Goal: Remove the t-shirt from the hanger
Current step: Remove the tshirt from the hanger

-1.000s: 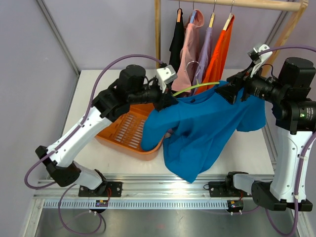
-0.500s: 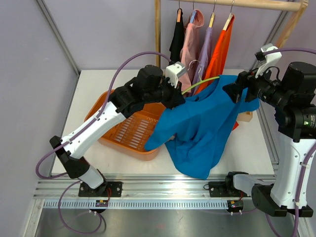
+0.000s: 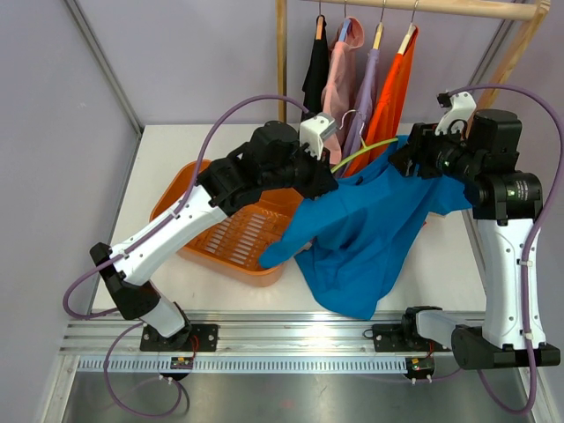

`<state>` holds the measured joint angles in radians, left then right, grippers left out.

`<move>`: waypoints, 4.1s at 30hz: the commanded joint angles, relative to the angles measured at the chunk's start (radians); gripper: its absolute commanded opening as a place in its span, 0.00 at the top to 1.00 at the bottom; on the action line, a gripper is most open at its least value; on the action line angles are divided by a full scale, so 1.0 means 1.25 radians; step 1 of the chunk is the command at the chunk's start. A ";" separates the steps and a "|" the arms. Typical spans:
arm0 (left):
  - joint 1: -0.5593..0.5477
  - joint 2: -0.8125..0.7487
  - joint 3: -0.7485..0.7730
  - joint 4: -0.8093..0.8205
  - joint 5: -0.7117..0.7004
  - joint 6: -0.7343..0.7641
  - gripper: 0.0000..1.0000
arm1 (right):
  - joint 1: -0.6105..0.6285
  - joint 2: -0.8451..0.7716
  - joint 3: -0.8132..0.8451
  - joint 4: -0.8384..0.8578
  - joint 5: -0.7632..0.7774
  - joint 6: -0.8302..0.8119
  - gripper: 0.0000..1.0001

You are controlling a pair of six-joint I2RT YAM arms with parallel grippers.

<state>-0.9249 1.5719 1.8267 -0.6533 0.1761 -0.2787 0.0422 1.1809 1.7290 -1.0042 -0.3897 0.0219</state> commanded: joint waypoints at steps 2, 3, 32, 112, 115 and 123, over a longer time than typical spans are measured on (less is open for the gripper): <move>-0.011 -0.050 0.035 0.132 -0.014 -0.042 1.00 | 0.029 0.001 0.011 0.092 0.094 0.050 0.41; -0.011 -0.050 0.035 0.134 -0.016 -0.043 1.00 | 0.031 0.005 0.010 0.094 0.104 0.052 0.43; -0.036 -0.039 0.010 0.055 -0.072 0.084 1.00 | 0.034 -0.076 0.066 0.335 -0.270 0.027 1.00; -0.023 -0.251 -0.249 0.361 -0.012 0.462 0.44 | 0.130 -0.025 0.013 -0.193 -0.416 -0.489 1.00; -0.021 -0.276 -0.268 0.377 -0.029 0.388 0.33 | 0.128 -0.062 -0.030 -0.131 -0.405 -0.439 1.00; -0.017 -0.295 -0.188 0.268 -0.256 0.117 0.08 | 0.128 -0.126 -0.114 0.024 -0.311 -0.324 1.00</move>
<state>-0.9535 1.2385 1.5078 -0.3229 0.0250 0.0673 0.2028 1.0363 1.5887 -1.1141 -0.8436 -0.4763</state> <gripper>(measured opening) 0.918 0.236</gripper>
